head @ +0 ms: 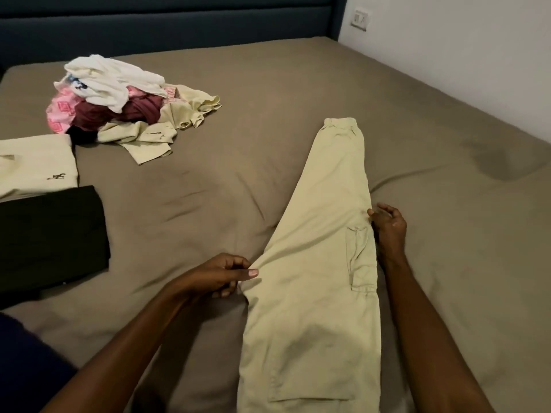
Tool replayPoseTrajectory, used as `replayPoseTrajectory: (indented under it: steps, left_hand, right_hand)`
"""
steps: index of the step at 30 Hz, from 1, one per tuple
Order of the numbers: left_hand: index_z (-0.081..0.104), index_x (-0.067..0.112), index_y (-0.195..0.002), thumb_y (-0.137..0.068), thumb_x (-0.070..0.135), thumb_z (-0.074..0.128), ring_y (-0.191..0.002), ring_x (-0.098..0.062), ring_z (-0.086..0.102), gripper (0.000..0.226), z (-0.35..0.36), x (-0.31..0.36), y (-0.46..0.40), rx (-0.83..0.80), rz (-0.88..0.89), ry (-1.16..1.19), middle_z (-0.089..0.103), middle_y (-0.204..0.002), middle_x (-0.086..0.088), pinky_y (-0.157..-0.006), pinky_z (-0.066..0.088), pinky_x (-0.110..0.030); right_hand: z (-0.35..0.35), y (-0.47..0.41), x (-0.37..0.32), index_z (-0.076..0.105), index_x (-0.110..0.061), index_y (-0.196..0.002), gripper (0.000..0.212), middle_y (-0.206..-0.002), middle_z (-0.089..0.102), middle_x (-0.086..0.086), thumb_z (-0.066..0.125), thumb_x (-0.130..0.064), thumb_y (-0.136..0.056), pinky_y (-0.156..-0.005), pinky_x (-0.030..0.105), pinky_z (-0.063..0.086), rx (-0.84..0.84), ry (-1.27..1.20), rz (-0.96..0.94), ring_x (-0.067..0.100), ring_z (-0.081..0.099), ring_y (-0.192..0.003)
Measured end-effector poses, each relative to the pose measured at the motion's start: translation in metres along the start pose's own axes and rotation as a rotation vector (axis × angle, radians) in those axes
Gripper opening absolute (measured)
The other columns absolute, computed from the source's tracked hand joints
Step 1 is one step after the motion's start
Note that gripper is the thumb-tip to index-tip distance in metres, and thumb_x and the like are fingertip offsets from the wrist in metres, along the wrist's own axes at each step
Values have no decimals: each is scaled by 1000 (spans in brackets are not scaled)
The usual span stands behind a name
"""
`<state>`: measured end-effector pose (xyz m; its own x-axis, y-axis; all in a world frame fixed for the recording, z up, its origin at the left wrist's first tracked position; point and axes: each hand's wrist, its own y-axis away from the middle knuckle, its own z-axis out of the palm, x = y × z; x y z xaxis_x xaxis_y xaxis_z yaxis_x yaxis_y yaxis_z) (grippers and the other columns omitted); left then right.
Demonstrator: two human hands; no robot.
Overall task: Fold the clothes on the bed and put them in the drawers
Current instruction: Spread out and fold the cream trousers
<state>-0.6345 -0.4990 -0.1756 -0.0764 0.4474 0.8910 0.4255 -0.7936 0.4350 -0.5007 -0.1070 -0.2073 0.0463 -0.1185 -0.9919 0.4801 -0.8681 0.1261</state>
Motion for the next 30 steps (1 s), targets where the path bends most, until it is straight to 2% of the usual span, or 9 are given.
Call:
replayPoseTrajectory:
  steps: [4,6,9,11,16,20,24,27,30]
  left_hand:
    - [72,8,-88,-67,57,87,-42,-13,37,55,-8,-13,3,-64,73,132,46,-56,-8,-37,28,-20]
    - [71,9,-84,-61,52,91,-46,-11,46,53,-9,-15,5,-76,102,213,52,-62,-10,-39,30,-19]
    - [72,5,-99,-64,44,91,-66,-16,69,56,-7,-19,6,-151,170,338,69,-86,-17,-44,38,-19]
    - [69,3,-112,-68,38,90,-74,-22,73,60,-5,-22,10,-171,189,397,69,-96,-21,-46,44,-21]
    - [68,12,-112,-74,34,86,-51,-17,58,47,-3,-19,13,-145,146,305,65,-80,-9,-41,40,-22]
    - [63,11,-112,-87,35,81,-47,-18,52,39,1,-13,10,-134,78,-35,65,-68,-6,-45,41,-27]
    - [65,17,-89,-84,37,84,-42,-16,44,27,2,-11,13,-86,93,-111,63,-68,-8,-41,33,-24]
    - [52,14,-68,-81,48,83,-39,-16,31,48,-4,-13,11,14,56,-90,41,-54,-5,-42,25,-21]
    - [37,20,-56,-84,58,76,-37,-16,27,62,-3,-14,10,176,17,-76,35,-50,-5,-43,21,-22]
  right_hand:
    - [-17,75,14,67,-14,-118,37,-92,71,4,80,-13,-84,-89,43,54,-4,1,-15,19,66,-89]
    - [-24,102,19,68,-15,-116,33,-89,73,2,80,-7,-86,-88,43,54,-26,15,-13,20,68,-87]
    - [-33,140,21,65,-9,-122,38,-97,75,10,80,-5,-86,-87,43,56,-38,25,-1,24,71,-90]
    - [-41,161,23,64,-10,-125,45,-107,75,17,82,-5,-84,-89,43,57,-13,11,7,26,72,-95]
    - [-49,191,26,62,-16,-131,58,-121,71,8,84,-2,-80,-93,37,57,40,39,-13,19,72,-107]
    - [-57,207,25,70,-1,-103,25,-102,76,10,82,1,-80,-82,36,58,58,21,31,25,70,-93]
    - [-65,213,31,68,6,-88,9,-96,74,22,73,0,-89,-80,35,58,16,39,102,28,68,-89]
    - [-66,212,35,63,15,-96,17,-93,70,24,69,0,-92,-80,38,57,22,3,116,29,65,-86]
    - [-63,211,37,60,15,-92,15,-92,69,24,68,3,-92,-84,43,52,5,21,114,30,62,-87]
